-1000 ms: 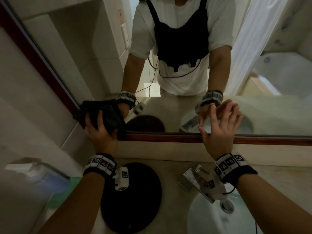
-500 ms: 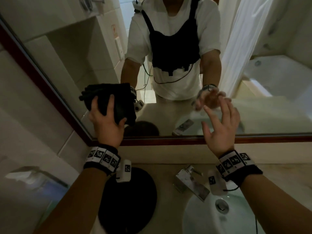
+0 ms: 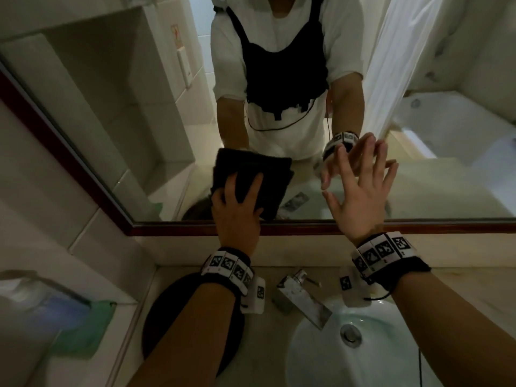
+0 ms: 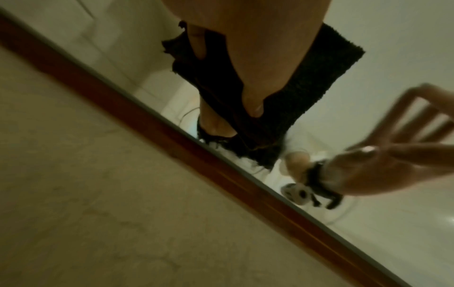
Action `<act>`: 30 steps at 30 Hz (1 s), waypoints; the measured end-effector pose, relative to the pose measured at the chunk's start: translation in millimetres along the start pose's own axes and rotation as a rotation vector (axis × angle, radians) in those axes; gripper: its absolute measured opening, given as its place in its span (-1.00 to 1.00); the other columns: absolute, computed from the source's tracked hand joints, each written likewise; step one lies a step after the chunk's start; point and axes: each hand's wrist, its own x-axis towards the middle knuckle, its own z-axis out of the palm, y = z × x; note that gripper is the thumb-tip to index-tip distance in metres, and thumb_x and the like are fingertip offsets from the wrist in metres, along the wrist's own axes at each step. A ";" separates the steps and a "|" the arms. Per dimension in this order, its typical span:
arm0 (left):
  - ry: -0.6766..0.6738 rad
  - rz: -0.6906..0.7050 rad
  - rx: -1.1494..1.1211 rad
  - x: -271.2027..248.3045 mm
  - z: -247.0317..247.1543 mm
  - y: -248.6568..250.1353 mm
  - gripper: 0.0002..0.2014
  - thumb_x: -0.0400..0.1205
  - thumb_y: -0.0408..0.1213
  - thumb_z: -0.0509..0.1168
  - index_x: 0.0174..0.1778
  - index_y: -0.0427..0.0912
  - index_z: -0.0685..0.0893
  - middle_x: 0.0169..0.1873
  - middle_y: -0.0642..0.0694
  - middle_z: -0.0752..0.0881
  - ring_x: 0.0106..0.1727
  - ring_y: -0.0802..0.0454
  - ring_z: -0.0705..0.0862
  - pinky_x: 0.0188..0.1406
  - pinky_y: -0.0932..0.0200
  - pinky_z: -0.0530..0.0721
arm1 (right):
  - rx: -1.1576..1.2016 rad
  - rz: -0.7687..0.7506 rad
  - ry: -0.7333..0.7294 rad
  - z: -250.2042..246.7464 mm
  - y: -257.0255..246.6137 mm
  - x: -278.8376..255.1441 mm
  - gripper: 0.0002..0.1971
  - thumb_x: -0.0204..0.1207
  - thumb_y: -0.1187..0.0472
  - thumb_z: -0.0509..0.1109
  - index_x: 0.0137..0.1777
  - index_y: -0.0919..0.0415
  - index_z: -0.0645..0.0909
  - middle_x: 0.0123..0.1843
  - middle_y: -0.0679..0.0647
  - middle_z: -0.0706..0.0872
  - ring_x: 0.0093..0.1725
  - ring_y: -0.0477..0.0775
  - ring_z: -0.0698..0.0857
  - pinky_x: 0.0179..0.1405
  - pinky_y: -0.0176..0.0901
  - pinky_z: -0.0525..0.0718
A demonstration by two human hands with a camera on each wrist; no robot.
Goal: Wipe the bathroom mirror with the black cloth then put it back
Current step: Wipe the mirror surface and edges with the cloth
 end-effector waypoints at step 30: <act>0.057 -0.326 -0.186 -36.0 42.5 37.5 -0.07 0.38 -0.30 0.62 0.60 0.15 0.26 0.61 -0.23 0.12 0.46 -0.39 0.25 0.27 -0.40 0.56 | 0.058 -0.044 -0.120 17.0 8.1 -15.0 -0.11 0.57 -0.09 0.39 0.76 -0.09 -0.08 0.72 0.13 -0.47 0.70 0.32 -0.39 0.59 0.62 -0.19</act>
